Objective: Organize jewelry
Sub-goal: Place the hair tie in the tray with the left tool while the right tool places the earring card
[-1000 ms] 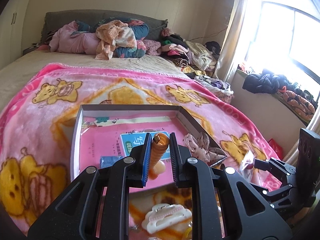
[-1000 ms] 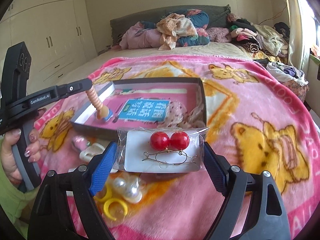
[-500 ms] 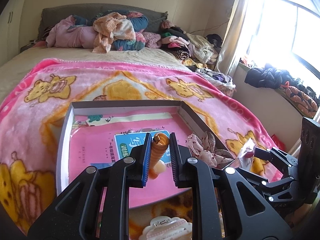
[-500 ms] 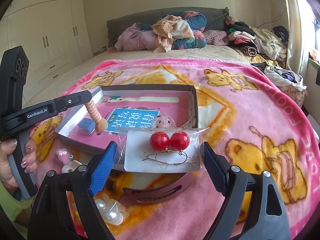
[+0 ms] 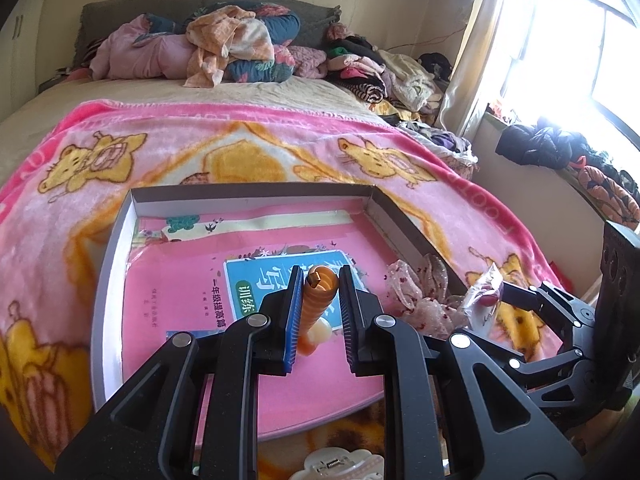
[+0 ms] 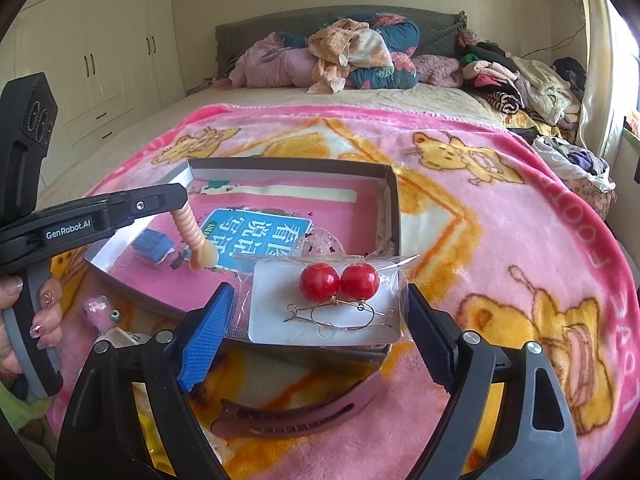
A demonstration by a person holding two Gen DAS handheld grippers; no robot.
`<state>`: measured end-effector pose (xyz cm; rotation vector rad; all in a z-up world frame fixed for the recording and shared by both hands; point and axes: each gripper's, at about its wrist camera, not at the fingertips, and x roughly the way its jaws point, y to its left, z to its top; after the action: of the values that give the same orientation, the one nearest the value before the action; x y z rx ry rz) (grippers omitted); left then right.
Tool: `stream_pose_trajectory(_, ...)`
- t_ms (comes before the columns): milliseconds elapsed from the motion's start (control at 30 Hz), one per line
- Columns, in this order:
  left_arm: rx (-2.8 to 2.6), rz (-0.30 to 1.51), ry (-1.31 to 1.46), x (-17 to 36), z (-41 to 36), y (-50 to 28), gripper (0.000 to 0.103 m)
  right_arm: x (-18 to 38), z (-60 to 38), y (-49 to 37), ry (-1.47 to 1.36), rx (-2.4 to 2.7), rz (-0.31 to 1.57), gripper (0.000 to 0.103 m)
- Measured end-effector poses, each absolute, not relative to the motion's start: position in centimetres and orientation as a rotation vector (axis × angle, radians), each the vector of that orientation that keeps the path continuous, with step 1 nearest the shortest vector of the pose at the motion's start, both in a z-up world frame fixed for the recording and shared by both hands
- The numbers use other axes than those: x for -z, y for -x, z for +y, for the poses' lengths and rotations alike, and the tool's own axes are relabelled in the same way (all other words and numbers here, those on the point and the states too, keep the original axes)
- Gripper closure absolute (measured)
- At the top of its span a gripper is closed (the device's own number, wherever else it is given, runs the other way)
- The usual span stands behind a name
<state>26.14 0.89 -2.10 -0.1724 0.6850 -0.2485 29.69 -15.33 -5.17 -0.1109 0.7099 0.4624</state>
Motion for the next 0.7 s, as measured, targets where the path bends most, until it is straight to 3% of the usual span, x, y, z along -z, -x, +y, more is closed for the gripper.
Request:
stream_pose_trajectory(233, 0.231, 0.693, 0.156, 2.6, 0.8, -26.3, 0.091, 6.2, -14.3, -30.9, 0.143, -0.466, 0.737, 0.020)
stream_pose_trajectory(633, 0.219, 0.695, 0.153, 2.8, 0.9, -26.3, 0.091, 6.3, -14.2, -30.4, 0.125, -0.481, 0.721, 0.009)
stream_pose_trajectory(700, 0.216, 0.698, 0.155, 2.8, 1.0, -26.3, 0.085, 6.1, -14.5, -30.2, 0.109, -0.472, 0.714, 0.007)
